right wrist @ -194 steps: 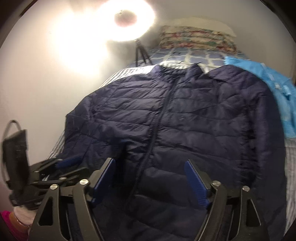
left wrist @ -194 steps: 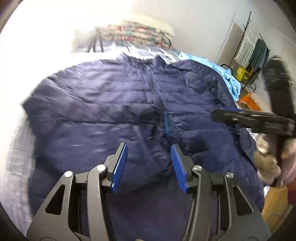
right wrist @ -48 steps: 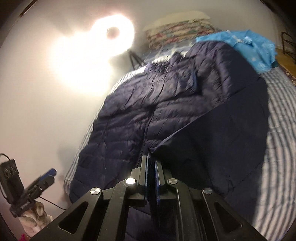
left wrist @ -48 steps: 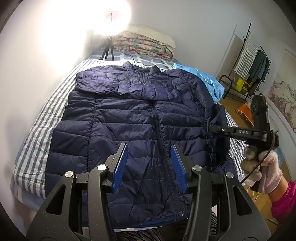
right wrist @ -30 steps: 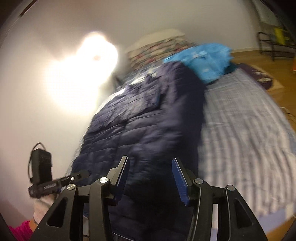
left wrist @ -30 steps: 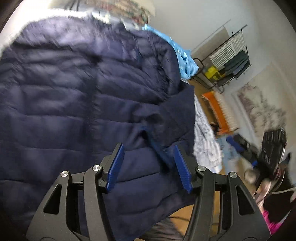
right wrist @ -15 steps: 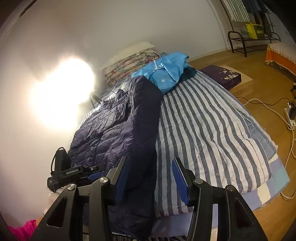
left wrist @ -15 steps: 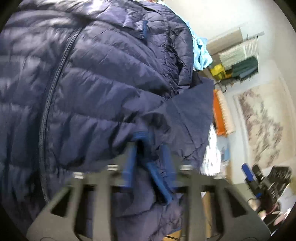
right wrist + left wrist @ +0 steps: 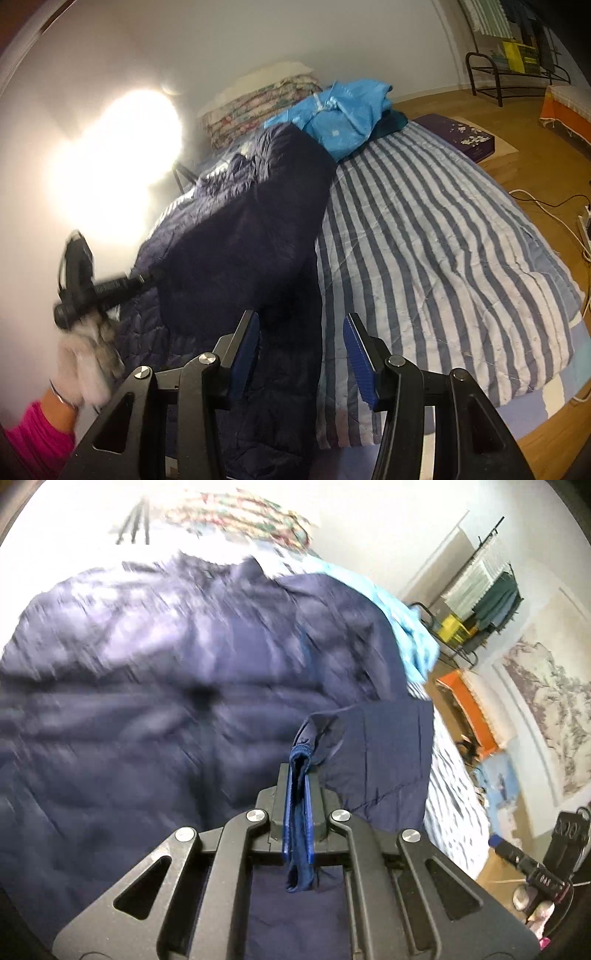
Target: Fold large clothes
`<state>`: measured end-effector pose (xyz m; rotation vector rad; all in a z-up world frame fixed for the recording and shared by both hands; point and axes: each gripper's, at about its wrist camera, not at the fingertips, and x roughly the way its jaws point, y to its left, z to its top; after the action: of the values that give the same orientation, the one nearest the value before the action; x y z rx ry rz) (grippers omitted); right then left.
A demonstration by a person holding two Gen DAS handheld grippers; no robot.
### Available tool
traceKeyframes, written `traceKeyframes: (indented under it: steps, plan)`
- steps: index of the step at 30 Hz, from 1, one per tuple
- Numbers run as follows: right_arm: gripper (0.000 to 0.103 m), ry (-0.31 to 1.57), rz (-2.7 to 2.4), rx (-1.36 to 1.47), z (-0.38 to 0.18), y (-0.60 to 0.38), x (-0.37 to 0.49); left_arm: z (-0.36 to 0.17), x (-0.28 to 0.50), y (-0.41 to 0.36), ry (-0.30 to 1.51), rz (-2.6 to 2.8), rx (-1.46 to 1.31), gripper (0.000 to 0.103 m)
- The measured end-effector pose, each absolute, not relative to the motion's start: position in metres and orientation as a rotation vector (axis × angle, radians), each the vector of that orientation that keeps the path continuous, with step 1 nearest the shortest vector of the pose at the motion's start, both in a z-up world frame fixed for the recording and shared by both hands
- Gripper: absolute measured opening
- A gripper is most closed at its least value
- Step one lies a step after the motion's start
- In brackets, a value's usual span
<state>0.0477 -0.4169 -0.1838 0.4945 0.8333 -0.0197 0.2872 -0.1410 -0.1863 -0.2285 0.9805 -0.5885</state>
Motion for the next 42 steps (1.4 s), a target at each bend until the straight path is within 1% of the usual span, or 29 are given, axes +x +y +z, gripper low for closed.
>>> traceKeyframes:
  steps: [5,11,15,20,29,36,39,42]
  plan:
    - [0.051,0.857,-0.009,0.497,-0.193,-0.412,0.071,-0.167,0.348,-0.111,0.912,-0.491,-0.176,0.004]
    - [0.051,0.900,0.009,0.439,-0.202,-0.400,0.108,-0.161,0.416,-0.083,0.862,-0.400,-0.114,0.003]
    - [0.051,0.926,0.014,0.406,-0.210,-0.396,0.135,-0.170,0.445,-0.063,0.848,-0.330,-0.106,0.003]
    - [0.049,0.969,0.027,0.324,-0.219,-0.383,0.169,-0.194,0.482,-0.024,0.868,-0.232,-0.147,0.003]
    - [0.048,1.042,0.035,0.231,-0.242,-0.362,0.226,-0.224,0.529,0.029,0.888,-0.095,-0.195,0.003]
    - [0.048,1.098,0.005,0.198,-0.262,-0.353,0.234,-0.244,0.553,0.021,0.904,-0.080,-0.129,0.003]
    - [0.047,1.099,-0.007,0.209,-0.258,-0.354,0.235,-0.248,0.557,0.019,0.916,-0.132,-0.199,0.003]
    - [0.047,1.038,-0.004,0.184,-0.238,-0.352,0.243,-0.247,0.555,0.013,0.914,-0.148,-0.181,0.003]
